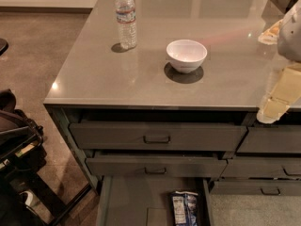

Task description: Pick blue chip bag from bottom drawer and place on counter

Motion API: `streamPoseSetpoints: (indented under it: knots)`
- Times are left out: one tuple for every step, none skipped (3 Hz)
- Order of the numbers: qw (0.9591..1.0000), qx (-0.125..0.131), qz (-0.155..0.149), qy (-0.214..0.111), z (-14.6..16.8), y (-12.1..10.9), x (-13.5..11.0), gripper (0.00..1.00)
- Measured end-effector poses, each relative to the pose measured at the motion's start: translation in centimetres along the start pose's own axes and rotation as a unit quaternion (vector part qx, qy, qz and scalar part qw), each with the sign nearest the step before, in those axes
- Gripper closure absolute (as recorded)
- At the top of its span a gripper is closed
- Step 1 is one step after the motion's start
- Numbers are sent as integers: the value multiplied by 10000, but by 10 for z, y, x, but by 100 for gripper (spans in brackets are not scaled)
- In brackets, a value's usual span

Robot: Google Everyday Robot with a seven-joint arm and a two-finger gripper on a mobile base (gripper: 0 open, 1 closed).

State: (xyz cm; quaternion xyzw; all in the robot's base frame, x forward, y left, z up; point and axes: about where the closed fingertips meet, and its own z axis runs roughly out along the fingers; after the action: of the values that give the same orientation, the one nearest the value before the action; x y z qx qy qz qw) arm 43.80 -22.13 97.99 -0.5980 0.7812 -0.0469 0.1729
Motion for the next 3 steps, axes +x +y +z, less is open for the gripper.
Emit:
streamPoseSetpoints:
  knots:
    - [9995,148,78,-265,11,19,18,0]
    - [9957,-18,424,-828,66,59,47,0]
    - [9862,-393,979,-1274,143,103,69,0]
